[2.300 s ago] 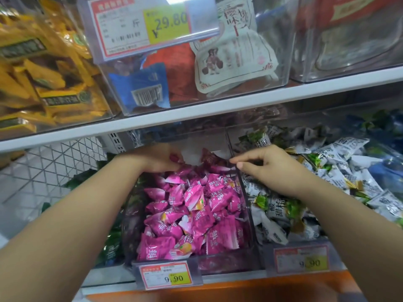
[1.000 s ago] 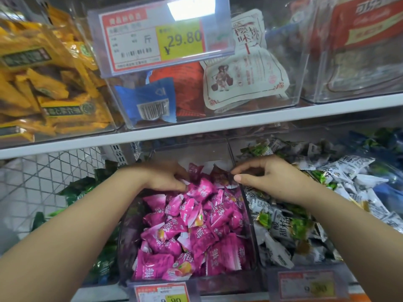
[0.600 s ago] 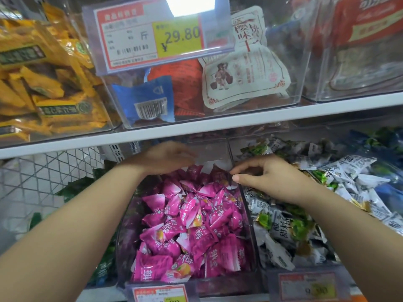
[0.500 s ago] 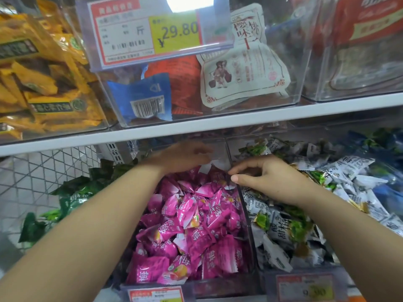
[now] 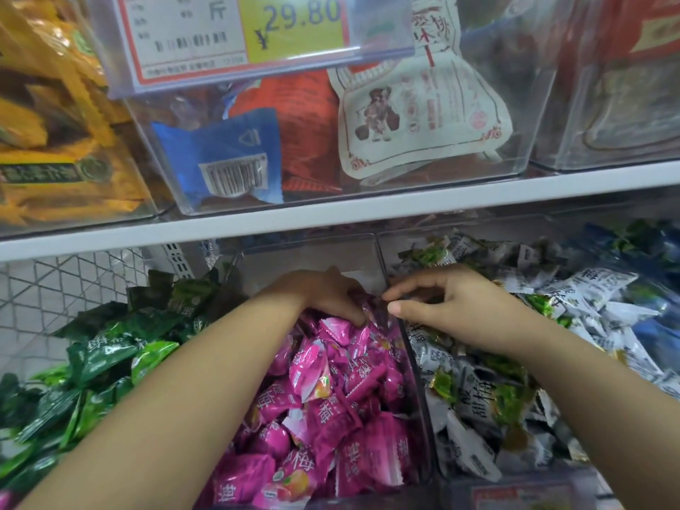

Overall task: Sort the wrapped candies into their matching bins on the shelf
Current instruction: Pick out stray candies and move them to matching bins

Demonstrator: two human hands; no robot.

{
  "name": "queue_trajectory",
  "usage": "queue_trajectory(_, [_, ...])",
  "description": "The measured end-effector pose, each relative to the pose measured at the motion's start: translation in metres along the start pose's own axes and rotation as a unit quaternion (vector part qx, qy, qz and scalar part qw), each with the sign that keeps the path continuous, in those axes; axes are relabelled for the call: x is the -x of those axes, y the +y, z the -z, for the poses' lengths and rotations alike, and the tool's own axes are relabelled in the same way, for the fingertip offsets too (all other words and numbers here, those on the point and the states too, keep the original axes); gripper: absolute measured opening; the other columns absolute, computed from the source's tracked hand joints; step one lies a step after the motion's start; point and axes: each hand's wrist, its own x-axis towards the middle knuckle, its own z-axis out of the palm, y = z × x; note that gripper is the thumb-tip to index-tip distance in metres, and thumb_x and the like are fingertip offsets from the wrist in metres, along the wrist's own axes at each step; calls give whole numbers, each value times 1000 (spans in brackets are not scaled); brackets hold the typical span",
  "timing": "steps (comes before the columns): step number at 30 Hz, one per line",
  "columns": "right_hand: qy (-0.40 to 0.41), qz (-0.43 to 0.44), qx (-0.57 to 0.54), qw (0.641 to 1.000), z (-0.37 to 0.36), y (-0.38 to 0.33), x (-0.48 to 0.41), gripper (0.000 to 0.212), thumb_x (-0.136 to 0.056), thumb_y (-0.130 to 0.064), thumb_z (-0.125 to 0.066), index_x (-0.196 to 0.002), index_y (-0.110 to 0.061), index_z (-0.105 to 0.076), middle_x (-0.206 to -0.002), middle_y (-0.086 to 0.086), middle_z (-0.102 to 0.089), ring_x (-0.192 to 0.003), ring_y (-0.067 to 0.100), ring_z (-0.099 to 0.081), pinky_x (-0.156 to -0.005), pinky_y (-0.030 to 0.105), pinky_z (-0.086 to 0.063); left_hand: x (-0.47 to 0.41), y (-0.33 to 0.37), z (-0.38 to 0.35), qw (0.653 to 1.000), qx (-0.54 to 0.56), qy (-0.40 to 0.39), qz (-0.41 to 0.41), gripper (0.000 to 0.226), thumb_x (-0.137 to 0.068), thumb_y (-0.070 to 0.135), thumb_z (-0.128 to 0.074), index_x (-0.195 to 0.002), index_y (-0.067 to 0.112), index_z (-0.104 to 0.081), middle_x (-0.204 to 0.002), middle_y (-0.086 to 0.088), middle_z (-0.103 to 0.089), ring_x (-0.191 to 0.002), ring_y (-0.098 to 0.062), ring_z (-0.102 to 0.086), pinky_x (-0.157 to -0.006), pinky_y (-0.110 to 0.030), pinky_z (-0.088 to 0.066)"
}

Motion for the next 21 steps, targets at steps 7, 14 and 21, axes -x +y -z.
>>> queue_trajectory(7, [3, -2, -11, 1000, 0, 0, -1, 11, -81, -42, -68, -91, -41, -71, -102, -10, -70, -94, 10, -65, -89, 27, -50, 13, 7, 3, 998, 41, -39, -12, 48, -90, 52, -46, -128, 22, -53, -128, 2, -56, -113, -18, -53, -97, -34, -41])
queue_trajectory(14, [3, -6, -5, 1000, 1, 1, 0, 15, -80, -44, -68, -95, -40, -71, -105, -13, -68, -94, -1, -62, -86, 18, -47, 39, -2, 2, 999, 18, -17, -29, 26, -93, 40, -50, -117, 31, -54, -119, 5, -57, -98, -9, -53, -82, -26, -39])
queue_trajectory(21, [-3, -6, -20, 1000, 1, 1, 3, 15, -82, -40, -67, -96, -39, -70, -98, -16, -67, -87, -10, -57, -75, 10, -42, 69, -16, -4, 998, 26, 7, -61, 42, -96, 35, -49, -137, 38, -43, -143, 11, -42, -117, -6, -43, -99, -24, -34])
